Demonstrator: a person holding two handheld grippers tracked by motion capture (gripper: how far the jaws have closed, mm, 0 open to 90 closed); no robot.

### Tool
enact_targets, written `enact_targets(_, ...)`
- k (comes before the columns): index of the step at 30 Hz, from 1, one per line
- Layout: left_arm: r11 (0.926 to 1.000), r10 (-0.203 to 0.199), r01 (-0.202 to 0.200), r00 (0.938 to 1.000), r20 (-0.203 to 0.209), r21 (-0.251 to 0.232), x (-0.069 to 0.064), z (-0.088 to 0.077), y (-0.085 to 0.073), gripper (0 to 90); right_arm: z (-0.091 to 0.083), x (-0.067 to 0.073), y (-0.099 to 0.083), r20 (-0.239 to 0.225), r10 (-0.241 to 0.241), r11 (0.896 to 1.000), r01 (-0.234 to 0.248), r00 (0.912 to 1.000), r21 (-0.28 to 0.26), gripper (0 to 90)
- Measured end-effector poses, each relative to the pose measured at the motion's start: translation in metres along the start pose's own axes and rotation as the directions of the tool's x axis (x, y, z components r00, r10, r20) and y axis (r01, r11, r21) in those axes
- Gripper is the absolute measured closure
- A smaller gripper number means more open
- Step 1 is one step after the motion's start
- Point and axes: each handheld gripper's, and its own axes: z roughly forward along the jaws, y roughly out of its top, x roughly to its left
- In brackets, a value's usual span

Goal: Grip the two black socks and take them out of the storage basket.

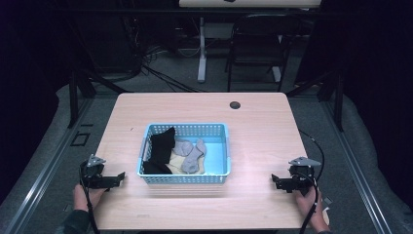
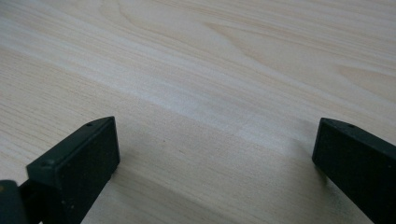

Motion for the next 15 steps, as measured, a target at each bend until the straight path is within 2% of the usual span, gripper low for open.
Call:
enact_targets(9,1.0000,-0.002,0.002,1.0000,0.000,-0.002,0.0001,-0.0001,-0.0002,0.0,0.0000,0.0000,0.0000,0.000,0.000,1.000,0.000,1.0000,0.000,0.0)
enact_targets(15,0.9997,0.008,-0.009,0.9998,0.021,0.024,0.0026,-0.0023,0.0017,0.0,0.0000,0.0000,0.0000,0.000,0.000,1.000,0.000,1.0000,0.000,0.0)
